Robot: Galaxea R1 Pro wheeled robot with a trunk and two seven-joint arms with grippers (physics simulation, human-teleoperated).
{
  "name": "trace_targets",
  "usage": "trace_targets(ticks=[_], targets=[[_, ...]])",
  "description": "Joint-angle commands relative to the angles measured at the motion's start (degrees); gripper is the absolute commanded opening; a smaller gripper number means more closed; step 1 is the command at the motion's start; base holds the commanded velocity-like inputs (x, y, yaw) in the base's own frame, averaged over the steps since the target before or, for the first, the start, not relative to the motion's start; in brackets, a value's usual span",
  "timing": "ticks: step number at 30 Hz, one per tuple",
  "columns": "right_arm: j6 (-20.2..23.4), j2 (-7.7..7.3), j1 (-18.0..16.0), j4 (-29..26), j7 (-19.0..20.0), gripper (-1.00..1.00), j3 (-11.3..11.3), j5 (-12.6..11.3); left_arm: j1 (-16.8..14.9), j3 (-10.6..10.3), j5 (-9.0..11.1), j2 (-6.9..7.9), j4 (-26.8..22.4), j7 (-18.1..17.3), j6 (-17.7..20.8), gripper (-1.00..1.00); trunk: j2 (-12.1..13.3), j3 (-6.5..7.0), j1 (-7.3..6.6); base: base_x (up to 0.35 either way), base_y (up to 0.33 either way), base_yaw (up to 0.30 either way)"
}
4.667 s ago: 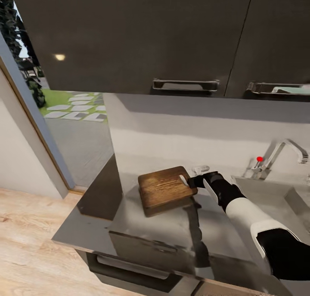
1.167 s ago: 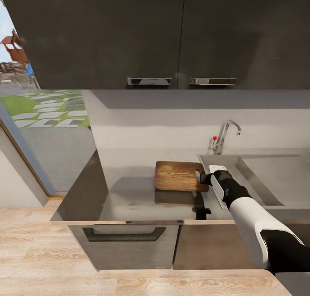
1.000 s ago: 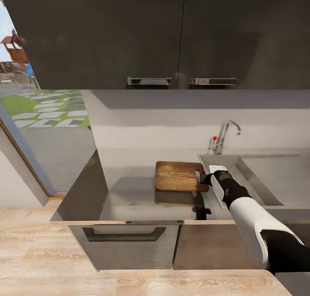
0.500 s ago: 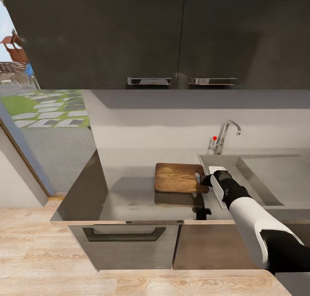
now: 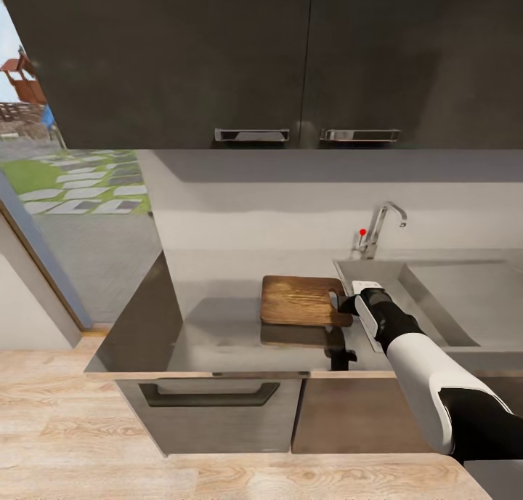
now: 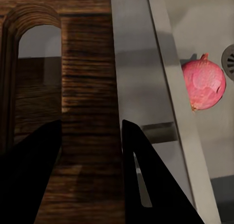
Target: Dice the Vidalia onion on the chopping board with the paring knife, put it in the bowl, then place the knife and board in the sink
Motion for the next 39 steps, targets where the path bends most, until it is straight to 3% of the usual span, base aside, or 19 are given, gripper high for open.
trace_targets(ticks=[1,23,39], targets=[[0.3,0.02,0.0,-0.1,-0.2,-1.00,-0.1,-0.3,0.0,0.0,0.1,0.00,-0.1,0.0,-0.1,1.00,-0.1,-0.17,0.03,0.000,0.000,0.000],[0.3,0.21,0.0,-0.1,-0.2,-1.00,-0.1,-0.2,0.0,0.0,0.1,-0.05,-0.1,0.0,-0.1,1.00,-0.1,-2.10,0.03,0.000,0.000,0.000],[0.3,0.28,0.0,-0.1,-0.2,-1.00,-0.1,-0.3,0.0,-0.1,0.1,-0.09,-0.1,0.0,-0.1,1.00,-0.1,-2.24,0.03,0.005,-0.046,0.000]])
